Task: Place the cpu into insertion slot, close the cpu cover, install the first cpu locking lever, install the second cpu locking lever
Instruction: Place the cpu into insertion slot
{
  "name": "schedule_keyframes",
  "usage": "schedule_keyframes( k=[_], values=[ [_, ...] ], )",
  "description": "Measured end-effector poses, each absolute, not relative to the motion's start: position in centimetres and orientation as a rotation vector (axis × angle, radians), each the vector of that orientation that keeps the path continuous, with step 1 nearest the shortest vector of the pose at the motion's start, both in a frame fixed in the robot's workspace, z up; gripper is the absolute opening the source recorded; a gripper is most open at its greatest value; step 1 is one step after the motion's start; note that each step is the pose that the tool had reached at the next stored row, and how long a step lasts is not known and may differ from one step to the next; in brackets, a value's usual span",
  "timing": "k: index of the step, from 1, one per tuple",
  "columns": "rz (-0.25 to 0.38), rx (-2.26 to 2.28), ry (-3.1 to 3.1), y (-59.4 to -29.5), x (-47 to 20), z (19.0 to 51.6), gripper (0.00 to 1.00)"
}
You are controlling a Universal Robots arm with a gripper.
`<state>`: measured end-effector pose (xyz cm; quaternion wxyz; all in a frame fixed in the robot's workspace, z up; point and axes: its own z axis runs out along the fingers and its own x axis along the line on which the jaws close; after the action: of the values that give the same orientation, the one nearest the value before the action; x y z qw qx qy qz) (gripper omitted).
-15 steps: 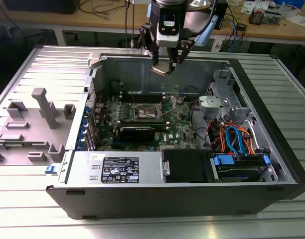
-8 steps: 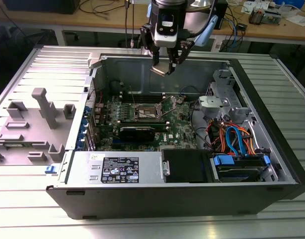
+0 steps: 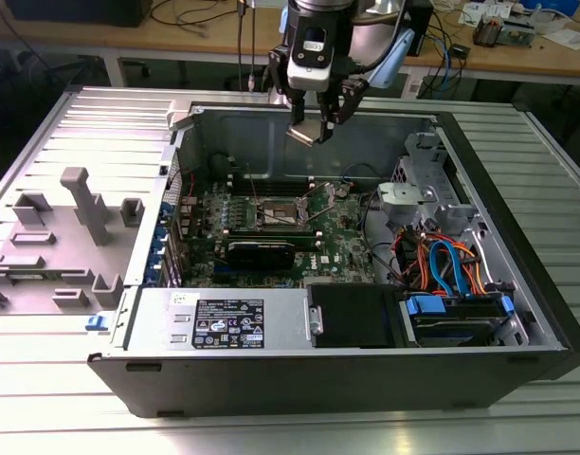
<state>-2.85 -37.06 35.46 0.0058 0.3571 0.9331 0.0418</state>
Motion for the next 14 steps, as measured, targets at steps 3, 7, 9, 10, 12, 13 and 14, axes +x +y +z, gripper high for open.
schedule_keyframes(
  k=[3, 7, 9, 10, 12, 13, 14],
  values=[
    [0.131, 1.148, 2.908, -37.07, -2.85, 35.43, 0.54],
    [0.13, 1.191, 2.889, -37.08, -2.85, 35.36, 0.54],
    [0.13, 1.217, 2.878, -37.09, -2.85, 35.32, 0.54],
    [0.13, 1.231, 2.871, -37.14, -2.86, 35.27, 0.54],
    [0.13, 1.242, 2.866, -37.2, -2.86, 35.22, 0.54],
    [0.13, 1.251, 2.862, -37.25, -2.85, 35.18, 0.54],
    [0.13, 1.258, 2.859, -37.29, -2.85, 35.14, 0.54]
  ],
)
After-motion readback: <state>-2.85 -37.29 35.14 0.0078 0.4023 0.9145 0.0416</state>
